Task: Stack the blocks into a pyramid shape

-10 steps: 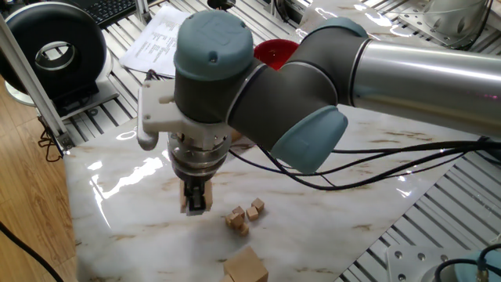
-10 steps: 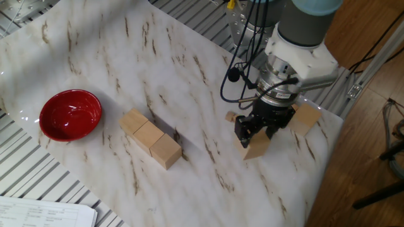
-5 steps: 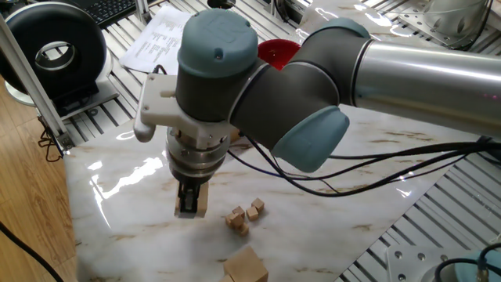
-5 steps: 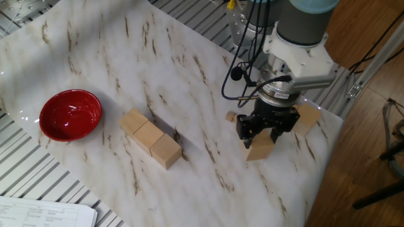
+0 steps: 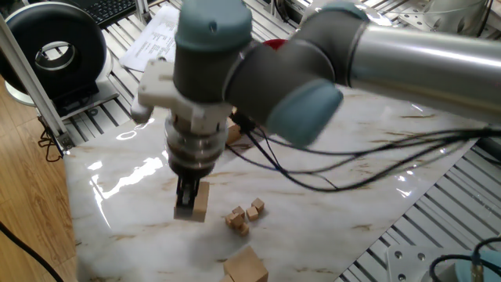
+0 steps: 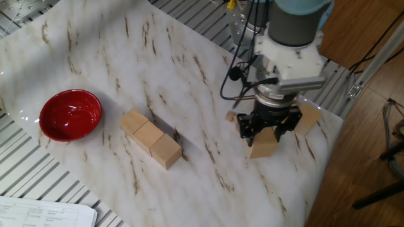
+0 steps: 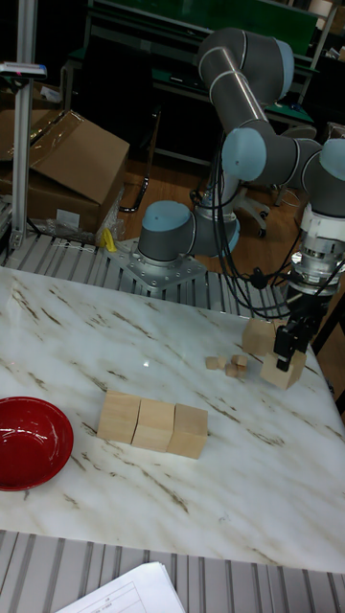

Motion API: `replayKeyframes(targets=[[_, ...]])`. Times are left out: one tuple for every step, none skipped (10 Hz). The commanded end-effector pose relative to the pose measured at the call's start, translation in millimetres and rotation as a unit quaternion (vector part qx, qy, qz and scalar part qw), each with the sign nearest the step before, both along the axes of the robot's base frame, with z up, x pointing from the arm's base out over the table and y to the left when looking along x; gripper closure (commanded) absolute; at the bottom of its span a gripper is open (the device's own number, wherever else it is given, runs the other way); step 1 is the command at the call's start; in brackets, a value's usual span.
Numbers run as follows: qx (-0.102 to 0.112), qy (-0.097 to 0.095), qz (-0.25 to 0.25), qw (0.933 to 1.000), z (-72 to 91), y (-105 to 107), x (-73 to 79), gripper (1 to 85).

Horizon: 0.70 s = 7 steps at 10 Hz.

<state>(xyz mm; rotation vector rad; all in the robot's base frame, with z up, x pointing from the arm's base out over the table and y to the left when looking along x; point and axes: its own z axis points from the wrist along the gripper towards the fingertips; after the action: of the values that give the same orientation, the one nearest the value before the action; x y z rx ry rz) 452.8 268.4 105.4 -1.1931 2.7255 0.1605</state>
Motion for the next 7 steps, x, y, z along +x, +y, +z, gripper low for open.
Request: replayKeyframes(targets=[[0.006, 0.018, 0.019, 0.9996, 5.6, -16.6, 24.2, 84.7], [-0.005, 0.026, 0.035, 0.9990, 4.5, -29.4, 30.1, 84.7], [-0.017, 0.029, 0.054, 0.9980, 3.0, -42.6, 37.1, 84.7], [-0.018, 0.036, 0.064, 0.9971, 1.6, -50.4, 42.8, 84.7], [-0.015, 0.042, 0.069, 0.9966, 1.3, -53.9, 46.7, 84.7], [-0.021, 0.043, 0.084, 0.9953, -0.9, -59.7, 54.4, 84.7], [-0.022, 0.045, 0.099, 0.9939, -3.2, -65.5, 60.3, 84.7]])
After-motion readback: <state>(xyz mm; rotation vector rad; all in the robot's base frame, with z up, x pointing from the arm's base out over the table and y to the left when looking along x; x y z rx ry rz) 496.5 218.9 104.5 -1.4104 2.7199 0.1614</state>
